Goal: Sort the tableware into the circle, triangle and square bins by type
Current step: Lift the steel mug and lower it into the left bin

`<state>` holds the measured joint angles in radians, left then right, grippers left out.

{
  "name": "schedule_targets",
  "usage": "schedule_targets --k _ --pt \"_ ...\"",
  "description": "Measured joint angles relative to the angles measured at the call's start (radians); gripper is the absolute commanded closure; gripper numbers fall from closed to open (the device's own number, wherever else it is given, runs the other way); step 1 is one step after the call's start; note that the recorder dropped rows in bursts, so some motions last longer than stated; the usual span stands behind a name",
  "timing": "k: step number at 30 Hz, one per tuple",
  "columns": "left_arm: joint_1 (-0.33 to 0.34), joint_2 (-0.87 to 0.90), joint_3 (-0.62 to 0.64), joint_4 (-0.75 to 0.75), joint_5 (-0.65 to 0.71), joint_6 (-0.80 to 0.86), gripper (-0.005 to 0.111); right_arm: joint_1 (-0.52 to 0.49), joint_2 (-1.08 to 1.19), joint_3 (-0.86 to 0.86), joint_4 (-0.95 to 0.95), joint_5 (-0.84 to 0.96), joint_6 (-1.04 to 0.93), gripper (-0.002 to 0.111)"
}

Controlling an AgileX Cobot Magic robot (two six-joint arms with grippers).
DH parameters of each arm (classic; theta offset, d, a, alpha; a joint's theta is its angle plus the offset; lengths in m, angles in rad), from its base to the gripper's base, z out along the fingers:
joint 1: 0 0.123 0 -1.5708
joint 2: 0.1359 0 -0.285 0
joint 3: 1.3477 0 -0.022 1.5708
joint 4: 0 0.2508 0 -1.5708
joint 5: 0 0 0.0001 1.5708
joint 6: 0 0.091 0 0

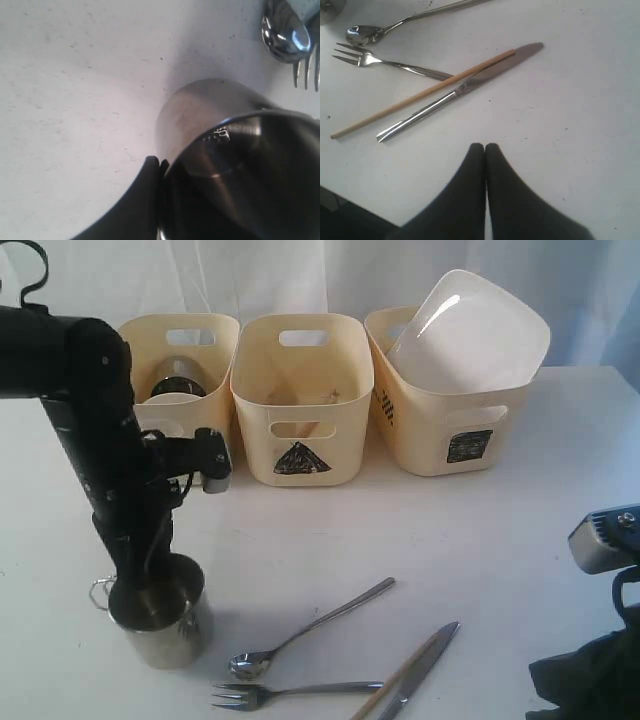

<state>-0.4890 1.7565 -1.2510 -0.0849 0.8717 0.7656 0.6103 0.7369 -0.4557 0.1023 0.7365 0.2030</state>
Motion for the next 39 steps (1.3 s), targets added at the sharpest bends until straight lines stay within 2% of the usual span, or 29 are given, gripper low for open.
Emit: schedule_targets --k 7,16,19,24,29,39 --pt "0.000 -0.161 0.000 0.000 -0.205 0.000 0.107 0.000 0.000 0.000 0.000 0.000 0.000 0.108" --pt "0.015 -0.274 0.000 0.047 -0.678 -0.002 0.107 0.000 0.000 0.000 0.000 0.000 0.005 0.108" --pt "0.058 -0.274 0.000 0.048 -0.830 -0.015 0.107 0.000 0.000 0.000 0.000 0.000 0.005 0.108" --pt "0.166 -0.254 0.000 0.048 -1.029 -0.084 0.107 0.000 0.000 0.000 0.004 0.000 0.005 0.108" --pt "0.245 -0.193 0.000 0.007 -1.123 -0.172 0.107 0.000 0.000 0.000 0.004 0.000 0.005 0.108" --pt "0.255 -0.036 0.000 -0.001 -1.171 -0.218 0.107 0.000 0.000 0.000 0.031 0.000 0.005 0.108"
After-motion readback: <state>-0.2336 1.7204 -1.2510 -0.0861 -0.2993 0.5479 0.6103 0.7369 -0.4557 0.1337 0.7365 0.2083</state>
